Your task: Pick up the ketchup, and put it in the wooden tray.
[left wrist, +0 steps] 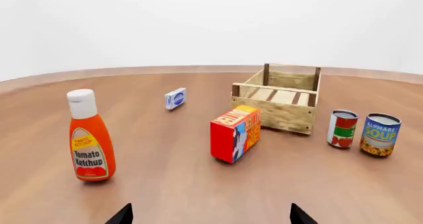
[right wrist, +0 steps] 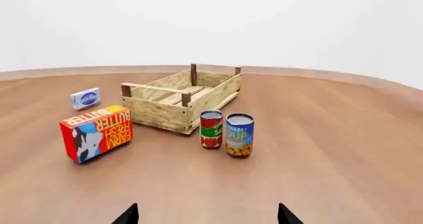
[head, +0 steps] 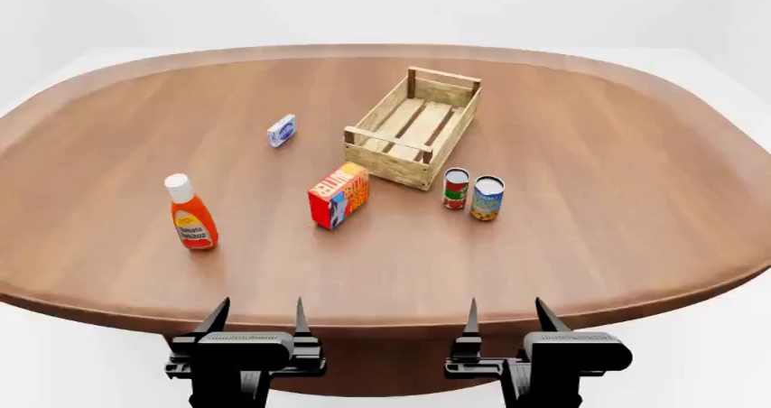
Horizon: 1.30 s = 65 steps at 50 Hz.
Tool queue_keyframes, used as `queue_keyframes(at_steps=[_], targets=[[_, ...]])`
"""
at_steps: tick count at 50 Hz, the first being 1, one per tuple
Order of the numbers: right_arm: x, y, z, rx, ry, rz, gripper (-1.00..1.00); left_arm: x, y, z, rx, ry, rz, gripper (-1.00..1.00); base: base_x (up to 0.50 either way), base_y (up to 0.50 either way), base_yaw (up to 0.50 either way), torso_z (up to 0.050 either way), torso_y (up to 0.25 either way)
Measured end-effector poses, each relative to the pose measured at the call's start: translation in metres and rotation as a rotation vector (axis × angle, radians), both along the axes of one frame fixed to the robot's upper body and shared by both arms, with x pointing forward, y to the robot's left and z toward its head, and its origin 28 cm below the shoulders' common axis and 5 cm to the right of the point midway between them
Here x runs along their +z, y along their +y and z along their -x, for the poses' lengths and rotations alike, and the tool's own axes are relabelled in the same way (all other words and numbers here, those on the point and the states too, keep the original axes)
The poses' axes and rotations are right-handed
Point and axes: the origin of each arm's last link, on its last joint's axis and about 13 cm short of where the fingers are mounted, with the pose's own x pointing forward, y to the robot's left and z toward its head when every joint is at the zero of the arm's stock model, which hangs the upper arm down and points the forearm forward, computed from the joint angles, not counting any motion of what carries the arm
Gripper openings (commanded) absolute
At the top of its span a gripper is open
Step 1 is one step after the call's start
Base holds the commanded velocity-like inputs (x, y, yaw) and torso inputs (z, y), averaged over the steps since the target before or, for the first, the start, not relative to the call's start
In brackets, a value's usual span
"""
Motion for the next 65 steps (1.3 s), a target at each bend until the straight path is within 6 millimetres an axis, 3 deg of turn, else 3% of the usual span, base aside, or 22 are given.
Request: queue_keyframes(at_steps=[15,44,65], targets=[[0.003,0.002,-0.005,0.001,0.014,0.014,1.00,0.000,0.002,-0.003,0.035,-0.026,-0.006,1.00,0.00,0.00,0.00,0.000,0.000],[0.016,0.003,-0.024,0.035,-0.001,0.036,1.00,0.005,0.008,-0.013,0.082,-0.112,-0.037,1.00,0.00,-0.48,0.00,0.000,0.000],[0.064,-0.003,-0.058,0.073,-0.043,0.084,1.00,0.054,0.027,-0.045,0.013,-0.173,-0.151,1.00,0.02,0.00,0.00,0.000,0.000]])
